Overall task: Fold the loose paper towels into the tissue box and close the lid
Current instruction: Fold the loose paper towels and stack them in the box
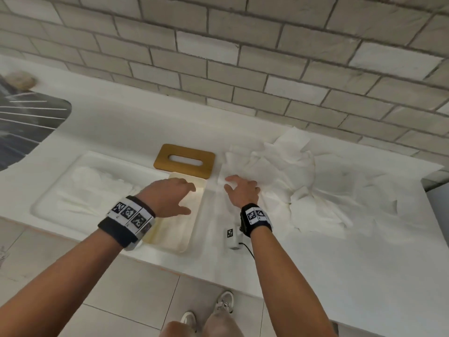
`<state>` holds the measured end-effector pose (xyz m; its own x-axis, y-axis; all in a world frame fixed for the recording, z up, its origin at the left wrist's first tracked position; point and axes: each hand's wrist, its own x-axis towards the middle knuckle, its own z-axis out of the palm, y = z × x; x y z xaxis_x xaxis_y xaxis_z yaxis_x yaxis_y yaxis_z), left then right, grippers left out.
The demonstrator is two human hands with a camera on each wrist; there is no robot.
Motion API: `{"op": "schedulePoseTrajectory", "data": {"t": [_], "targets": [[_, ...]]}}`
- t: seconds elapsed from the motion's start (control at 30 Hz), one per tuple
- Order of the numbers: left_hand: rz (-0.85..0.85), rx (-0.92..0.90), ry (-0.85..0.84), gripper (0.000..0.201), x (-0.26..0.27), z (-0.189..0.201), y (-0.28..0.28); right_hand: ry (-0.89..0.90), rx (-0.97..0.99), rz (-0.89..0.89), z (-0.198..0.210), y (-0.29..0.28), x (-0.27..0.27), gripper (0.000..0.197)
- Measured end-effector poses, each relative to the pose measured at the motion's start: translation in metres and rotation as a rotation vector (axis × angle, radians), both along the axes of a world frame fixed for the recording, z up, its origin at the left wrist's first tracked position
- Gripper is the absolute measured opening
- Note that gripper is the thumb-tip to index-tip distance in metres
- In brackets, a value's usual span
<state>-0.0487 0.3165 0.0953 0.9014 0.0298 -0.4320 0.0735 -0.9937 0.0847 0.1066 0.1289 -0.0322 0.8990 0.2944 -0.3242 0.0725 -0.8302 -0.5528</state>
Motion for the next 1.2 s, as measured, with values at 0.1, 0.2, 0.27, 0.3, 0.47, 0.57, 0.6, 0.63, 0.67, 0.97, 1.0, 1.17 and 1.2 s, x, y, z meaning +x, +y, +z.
{"op": "schedulePoseTrajectory", "data": {"t": [0.1,0.2,0.27,0.3,0.47,0.57,0.6,0.63,0.67,0.97,1.0,1.17,1.2], "targets": [[0.188,-0.184,-0.346,0.047,-0.017,0.015,-0.019,-0.015,0.065,-0.064,-0.011,0.001,0.002,0.019],[0.405,-0.533,-0.679,0.031,-0.026,0.01,-0.048,-0.102,0.375,-0.132,-0.004,-0.014,-0.004,0.026],[0.554,-0.681,-0.778,0.029,-0.022,0.004,-0.072,-0.133,0.552,-0.112,0.025,-0.032,-0.016,0.03],[0.609,-0.728,-0.791,0.035,-0.019,0.001,-0.082,-0.138,0.625,-0.06,0.042,-0.042,-0.025,0.03],[0.7,-0.881,-0.603,0.068,0.0,0.0,-0.119,-0.093,0.913,0.171,0.123,-0.1,-0.067,0.027],[0.682,-1.08,-0.516,0.05,0.011,0.009,-0.136,0.0,1.012,0.211,0.133,-0.116,-0.069,0.022],[0.703,-1.144,-0.527,0.04,0.015,0.01,-0.141,0.035,1.028,0.209,0.131,-0.119,-0.065,0.021],[0.729,-1.188,-0.552,0.031,0.017,0.011,-0.143,0.074,1.033,0.195,0.129,-0.12,-0.058,0.022],[0.753,-1.201,-0.597,0.025,0.02,0.009,-0.144,0.118,1.029,0.163,0.126,-0.121,-0.049,0.024],[0.835,-0.936,-0.81,0.033,0.012,-0.015,-0.118,-0.142,0.085,-0.059,0.023,-0.097,0.111,0.051],[0.836,-0.934,-0.829,0.031,0.01,-0.015,-0.117,-0.14,0.002,-0.029,0.016,-0.097,0.118,0.05],[0.903,-0.923,-0.88,0.025,0.014,-0.016,-0.104,-0.289,0.293,0.015,0.028,-0.11,0.105,0.011],[0.908,-0.928,-0.881,0.026,0.017,-0.015,-0.101,-0.304,0.399,0.021,0.042,-0.115,0.096,0.014]]}}
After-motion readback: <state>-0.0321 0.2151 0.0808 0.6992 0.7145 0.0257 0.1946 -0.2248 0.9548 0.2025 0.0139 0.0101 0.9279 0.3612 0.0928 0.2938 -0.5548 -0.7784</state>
